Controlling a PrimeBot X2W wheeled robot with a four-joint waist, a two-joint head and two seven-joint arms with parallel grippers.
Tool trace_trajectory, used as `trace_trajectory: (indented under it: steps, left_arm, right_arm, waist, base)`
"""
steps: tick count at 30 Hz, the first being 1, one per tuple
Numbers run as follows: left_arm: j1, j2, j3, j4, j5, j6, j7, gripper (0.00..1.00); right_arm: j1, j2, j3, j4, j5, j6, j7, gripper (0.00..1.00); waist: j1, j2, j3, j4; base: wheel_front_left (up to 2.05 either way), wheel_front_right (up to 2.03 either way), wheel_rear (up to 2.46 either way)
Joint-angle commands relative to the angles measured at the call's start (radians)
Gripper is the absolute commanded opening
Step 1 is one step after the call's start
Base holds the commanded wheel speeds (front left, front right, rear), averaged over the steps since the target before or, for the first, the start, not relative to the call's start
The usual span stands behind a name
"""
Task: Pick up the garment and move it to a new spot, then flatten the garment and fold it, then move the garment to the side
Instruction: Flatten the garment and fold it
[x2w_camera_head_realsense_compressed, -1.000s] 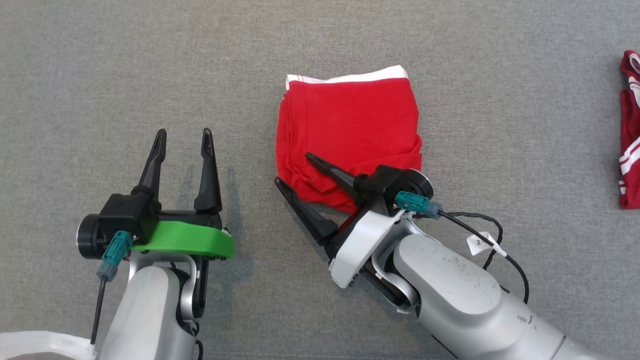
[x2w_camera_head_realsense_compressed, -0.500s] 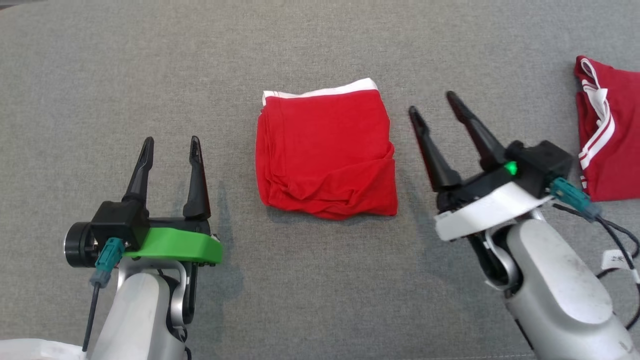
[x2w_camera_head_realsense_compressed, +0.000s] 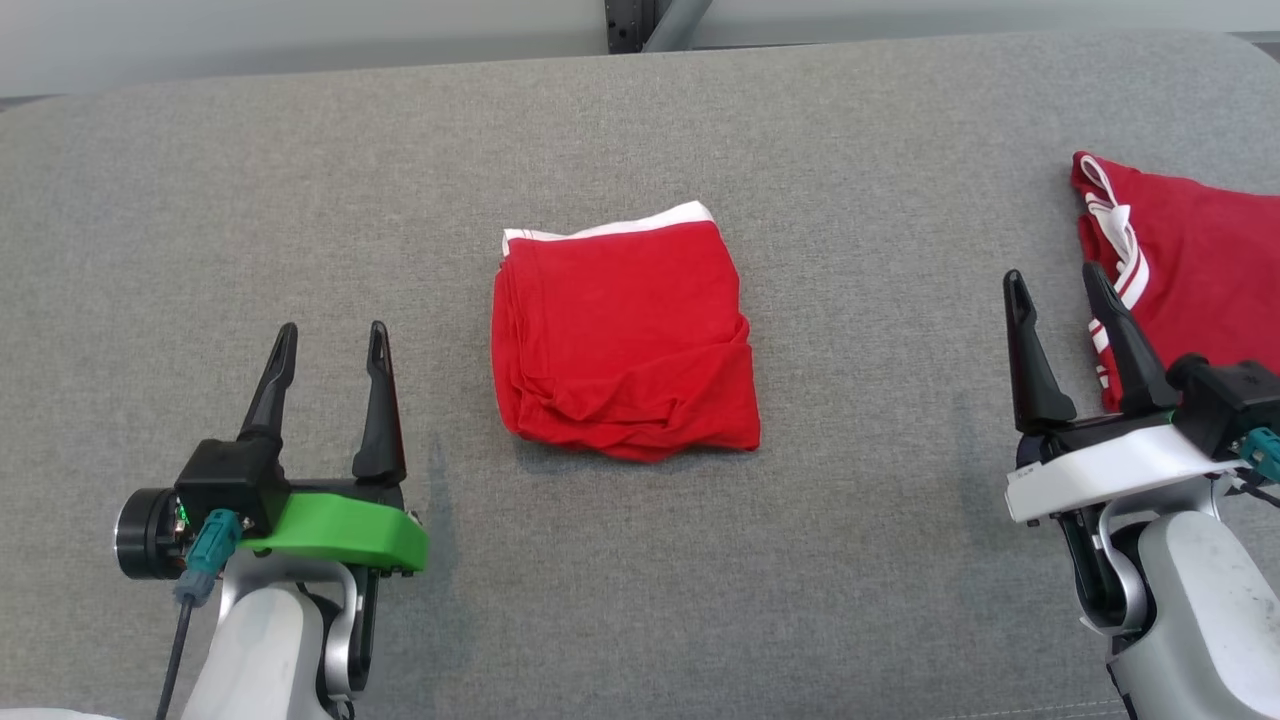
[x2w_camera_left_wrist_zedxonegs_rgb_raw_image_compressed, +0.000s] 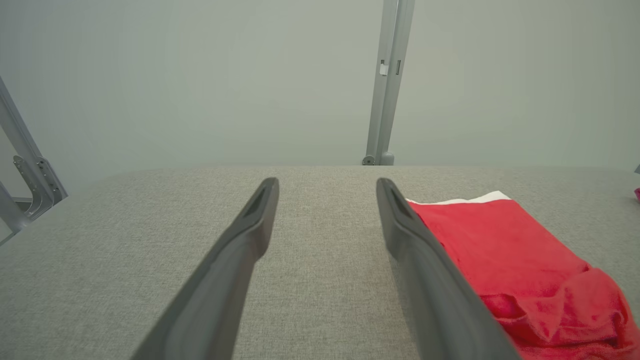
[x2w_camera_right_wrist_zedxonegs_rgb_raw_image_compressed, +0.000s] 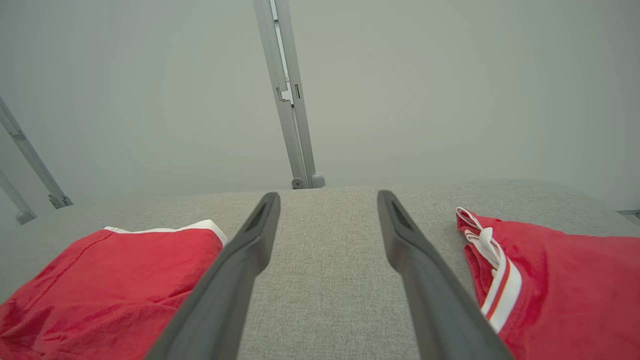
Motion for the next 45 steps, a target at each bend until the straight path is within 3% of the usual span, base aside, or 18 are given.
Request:
trace_trajectory:
  steps: [1, 23, 45]
  left_arm:
    - [0.016, 0.011, 0.002, -0.004, -0.007, 0.007, 0.004, 1.0]
    - [0.127, 0.07, -0.018, 0.024, -0.029, -0.024, 0.027, 1.0]
    - [0.173, 0.106, -0.018, 0.013, -0.059, -0.024, 0.037, 1.0]
  right_arm:
    - [0.014, 0.001, 0.0, 0.001, -0.006, 0.0, 0.001, 1.0]
    - [0.147, 0.017, 0.0, 0.027, 0.01, 0.0, 0.032, 1.0]
    - [0.209, 0.022, -0.024, -0.009, -0.006, 0.0, 0.062, 1.0]
  waist:
    - [0.0, 0.0, -0.022, -0.008]
    - [0.0, 0.0, -0.173, -0.015]
    - [0.0, 0.0, -0.22, -0.018]
  base:
    - [0.0, 0.0, 0.0]
    - [0.0, 0.0, 0.0]
    - [0.0, 0.0, 0.0]
